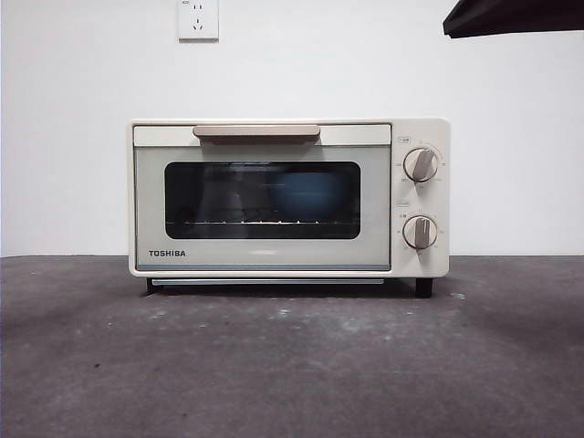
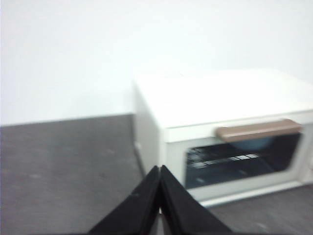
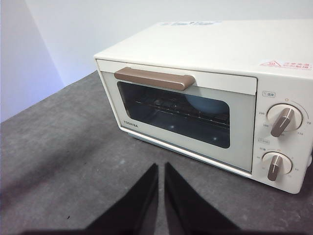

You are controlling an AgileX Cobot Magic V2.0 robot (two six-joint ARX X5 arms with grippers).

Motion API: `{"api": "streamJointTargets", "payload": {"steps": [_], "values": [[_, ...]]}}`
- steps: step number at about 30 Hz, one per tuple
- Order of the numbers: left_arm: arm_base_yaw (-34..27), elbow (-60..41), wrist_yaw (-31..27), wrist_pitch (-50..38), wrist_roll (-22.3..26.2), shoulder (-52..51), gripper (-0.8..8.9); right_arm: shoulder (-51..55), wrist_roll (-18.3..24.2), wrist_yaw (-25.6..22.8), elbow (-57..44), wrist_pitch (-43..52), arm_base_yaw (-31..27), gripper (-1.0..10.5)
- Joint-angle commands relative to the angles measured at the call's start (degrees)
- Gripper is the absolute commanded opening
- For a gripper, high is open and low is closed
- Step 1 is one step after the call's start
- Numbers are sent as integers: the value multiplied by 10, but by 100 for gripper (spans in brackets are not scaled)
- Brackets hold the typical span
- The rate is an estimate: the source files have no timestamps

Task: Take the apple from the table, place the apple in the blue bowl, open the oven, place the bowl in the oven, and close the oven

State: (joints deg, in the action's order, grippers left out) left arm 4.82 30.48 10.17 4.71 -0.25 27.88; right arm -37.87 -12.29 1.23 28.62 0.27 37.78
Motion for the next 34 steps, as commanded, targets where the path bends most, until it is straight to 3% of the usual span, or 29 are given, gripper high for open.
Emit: {"api": "streamJointTargets", "payload": {"steps": [1,13,23,29,34], "values": [[-20,-48,-2,-40,14,-35,8,-2,-3,-2,6,6,4,5],[-45,-247,-2,-64,15,-203,7,-2,-3,-2,6,6,4,5],[-45,-301,-2,-19,11,-267,8,-2,-3,-2,6,6,4,5],[-45,-301,-2,54,10,-277,7,-2,-3,-2,6,6,4,5],[-45,-301,-1,51,-11,-277,7,-2,-3,-2,6,6,4,5]]}}
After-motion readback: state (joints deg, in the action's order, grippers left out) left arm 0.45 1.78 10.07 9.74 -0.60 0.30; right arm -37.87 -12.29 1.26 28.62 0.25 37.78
